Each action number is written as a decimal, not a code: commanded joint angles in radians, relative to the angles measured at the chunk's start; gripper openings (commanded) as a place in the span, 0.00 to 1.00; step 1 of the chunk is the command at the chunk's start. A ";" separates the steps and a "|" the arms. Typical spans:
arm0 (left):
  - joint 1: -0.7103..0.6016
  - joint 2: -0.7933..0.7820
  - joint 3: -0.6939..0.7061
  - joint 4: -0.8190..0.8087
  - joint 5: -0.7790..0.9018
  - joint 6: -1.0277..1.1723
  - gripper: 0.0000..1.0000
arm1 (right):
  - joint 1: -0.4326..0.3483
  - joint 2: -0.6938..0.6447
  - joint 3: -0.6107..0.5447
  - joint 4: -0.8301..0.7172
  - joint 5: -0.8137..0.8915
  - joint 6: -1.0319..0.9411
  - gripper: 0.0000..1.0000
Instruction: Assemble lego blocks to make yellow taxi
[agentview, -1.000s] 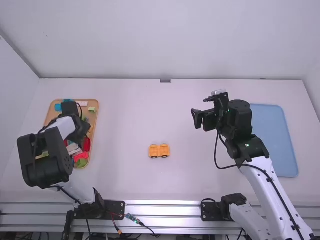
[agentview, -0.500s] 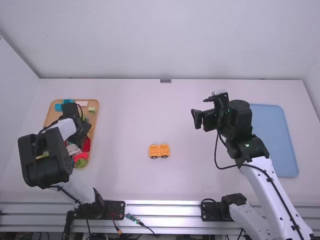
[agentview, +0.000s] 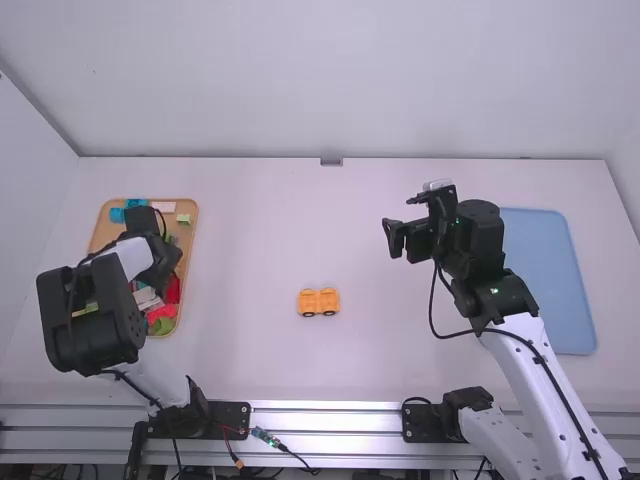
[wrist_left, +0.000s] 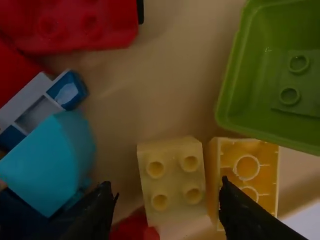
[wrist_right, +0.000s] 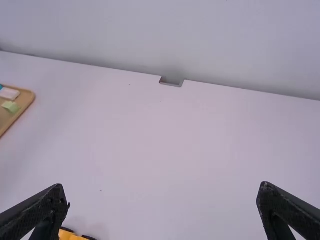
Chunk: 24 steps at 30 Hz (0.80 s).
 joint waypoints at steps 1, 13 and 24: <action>0.001 0.012 -0.001 0.003 -0.004 0.002 0.58 | 0.000 -0.004 0.029 -0.003 0.001 -0.013 1.00; 0.001 0.010 0.096 -0.130 -0.005 0.002 0.52 | 0.000 -0.004 0.029 -0.003 0.002 -0.013 1.00; 0.001 0.010 0.091 -0.185 -0.015 -0.003 0.49 | 0.000 -0.002 0.029 -0.003 0.001 -0.013 1.00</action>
